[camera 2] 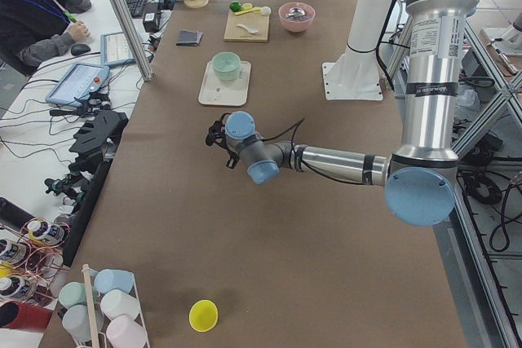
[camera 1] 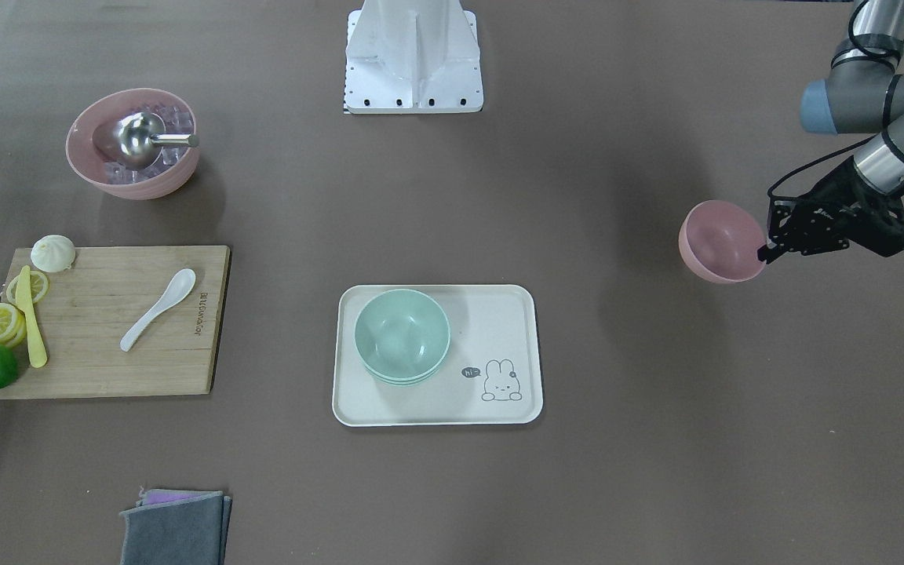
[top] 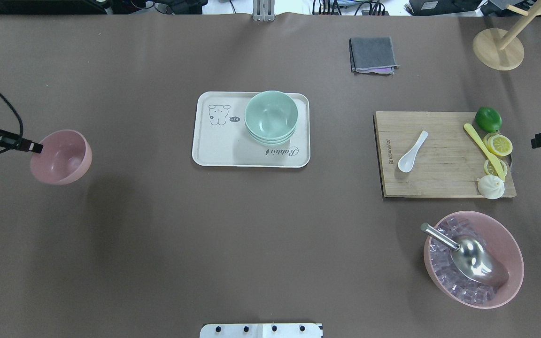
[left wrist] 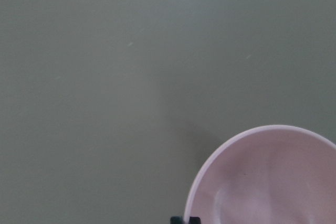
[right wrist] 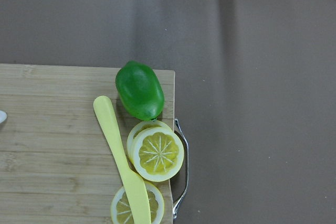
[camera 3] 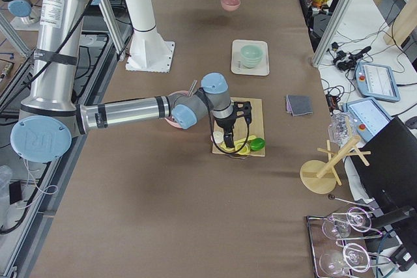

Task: Stack pink bowl on green and place spoon
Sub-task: 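Carry the pink bowl with the left gripper over the green bowls, then lower the pink bowl into the green bowls and open the left gripper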

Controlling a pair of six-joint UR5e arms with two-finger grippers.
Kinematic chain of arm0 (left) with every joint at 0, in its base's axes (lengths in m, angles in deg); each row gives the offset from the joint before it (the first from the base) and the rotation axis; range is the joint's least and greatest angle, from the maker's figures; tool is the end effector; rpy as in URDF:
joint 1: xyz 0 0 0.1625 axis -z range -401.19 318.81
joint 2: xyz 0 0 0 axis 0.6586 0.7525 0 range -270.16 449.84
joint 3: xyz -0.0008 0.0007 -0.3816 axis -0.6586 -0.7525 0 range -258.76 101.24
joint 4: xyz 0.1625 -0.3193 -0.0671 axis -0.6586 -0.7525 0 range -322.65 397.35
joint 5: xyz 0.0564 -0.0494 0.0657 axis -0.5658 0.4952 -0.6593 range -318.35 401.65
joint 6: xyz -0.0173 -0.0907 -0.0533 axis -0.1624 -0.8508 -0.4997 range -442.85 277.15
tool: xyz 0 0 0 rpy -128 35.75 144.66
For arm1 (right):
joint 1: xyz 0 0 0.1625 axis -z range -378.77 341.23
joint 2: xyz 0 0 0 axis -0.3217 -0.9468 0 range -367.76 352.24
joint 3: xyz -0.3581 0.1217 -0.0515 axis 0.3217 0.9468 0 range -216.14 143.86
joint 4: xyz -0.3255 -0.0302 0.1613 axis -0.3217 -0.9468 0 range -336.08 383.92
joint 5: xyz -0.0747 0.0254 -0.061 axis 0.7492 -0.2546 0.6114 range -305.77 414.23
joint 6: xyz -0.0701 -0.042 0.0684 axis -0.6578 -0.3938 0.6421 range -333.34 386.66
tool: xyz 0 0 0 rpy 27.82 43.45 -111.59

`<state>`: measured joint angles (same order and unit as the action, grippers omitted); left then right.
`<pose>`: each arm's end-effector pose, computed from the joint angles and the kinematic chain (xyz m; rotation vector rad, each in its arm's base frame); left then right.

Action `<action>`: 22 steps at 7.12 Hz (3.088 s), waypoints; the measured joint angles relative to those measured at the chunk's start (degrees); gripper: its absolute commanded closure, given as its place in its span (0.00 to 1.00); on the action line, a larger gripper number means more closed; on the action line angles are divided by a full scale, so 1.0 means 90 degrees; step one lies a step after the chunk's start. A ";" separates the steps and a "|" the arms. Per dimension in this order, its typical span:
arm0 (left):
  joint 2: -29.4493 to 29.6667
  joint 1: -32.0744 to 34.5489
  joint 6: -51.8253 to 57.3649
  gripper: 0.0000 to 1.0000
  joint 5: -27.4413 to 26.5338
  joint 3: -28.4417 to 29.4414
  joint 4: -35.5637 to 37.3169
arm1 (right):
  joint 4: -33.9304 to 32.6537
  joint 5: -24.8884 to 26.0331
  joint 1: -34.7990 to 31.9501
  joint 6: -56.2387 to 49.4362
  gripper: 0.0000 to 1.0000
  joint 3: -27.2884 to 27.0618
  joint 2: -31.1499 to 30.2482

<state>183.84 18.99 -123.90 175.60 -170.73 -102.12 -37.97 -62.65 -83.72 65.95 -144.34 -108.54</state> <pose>0.1891 -0.4492 0.4693 0.3378 1.1016 0.1968 -0.0928 -0.3997 0.5131 0.2731 -0.7078 0.0910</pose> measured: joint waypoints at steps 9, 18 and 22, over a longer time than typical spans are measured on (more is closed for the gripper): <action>0.4179 -0.2062 -0.2744 1.00 -0.1953 0.0043 0.3190 | 0.0107 0.0008 0.0000 0.0000 0.00 0.0040 0.0015; 0.4970 -0.2340 -0.2763 1.00 -0.2867 0.1655 0.2759 | 0.0109 -0.0001 0.0000 0.0000 0.00 0.0039 0.0016; 0.5005 -0.2389 -0.2766 1.00 -0.2938 0.1768 0.2763 | 0.0109 -0.0001 0.0000 0.0000 0.00 0.0039 0.0015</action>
<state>228.88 -2.52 -148.79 149.15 -154.81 -77.26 -36.98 -62.66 -83.72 65.95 -143.99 -108.40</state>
